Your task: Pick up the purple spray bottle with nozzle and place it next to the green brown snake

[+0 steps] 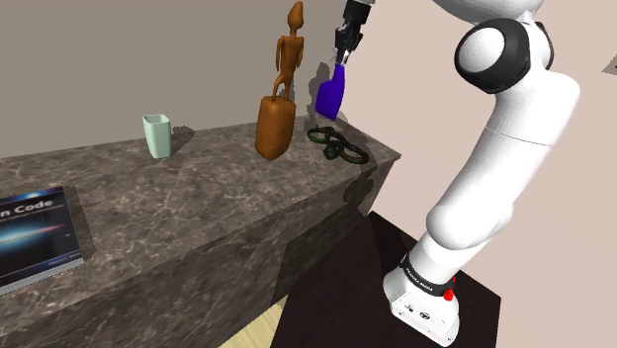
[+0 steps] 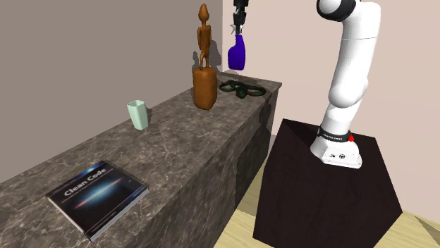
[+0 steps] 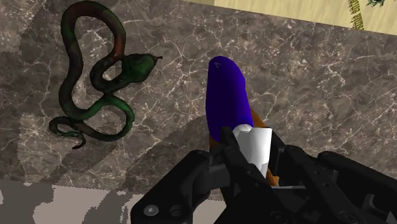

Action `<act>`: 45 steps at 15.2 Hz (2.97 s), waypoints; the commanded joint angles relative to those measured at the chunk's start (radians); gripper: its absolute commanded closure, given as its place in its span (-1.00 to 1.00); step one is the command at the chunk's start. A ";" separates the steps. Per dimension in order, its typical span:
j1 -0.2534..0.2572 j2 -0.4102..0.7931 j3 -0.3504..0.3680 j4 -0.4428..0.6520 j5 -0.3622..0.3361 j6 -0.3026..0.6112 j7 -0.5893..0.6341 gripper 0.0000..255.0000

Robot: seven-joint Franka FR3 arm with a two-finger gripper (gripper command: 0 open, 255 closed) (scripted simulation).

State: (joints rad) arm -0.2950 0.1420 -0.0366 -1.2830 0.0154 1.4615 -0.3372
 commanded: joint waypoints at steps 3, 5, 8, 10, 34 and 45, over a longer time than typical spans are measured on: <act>0.001 -0.029 0.000 -0.097 -0.001 0.068 0.000 1.00; 0.001 -0.040 0.000 -0.139 -0.002 0.100 0.000 1.00; 0.001 -0.054 0.001 -0.198 -0.002 0.145 0.000 1.00; 0.002 -0.061 0.001 -0.235 -0.002 0.175 -0.001 1.00; 0.002 -0.070 0.001 -0.570 -0.002 0.501 -0.003 1.00; 0.002 -0.037 0.002 -0.663 0.000 0.626 -0.006 1.00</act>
State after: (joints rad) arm -0.2923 0.1028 -0.0349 -1.9424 0.0155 2.0816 -0.3425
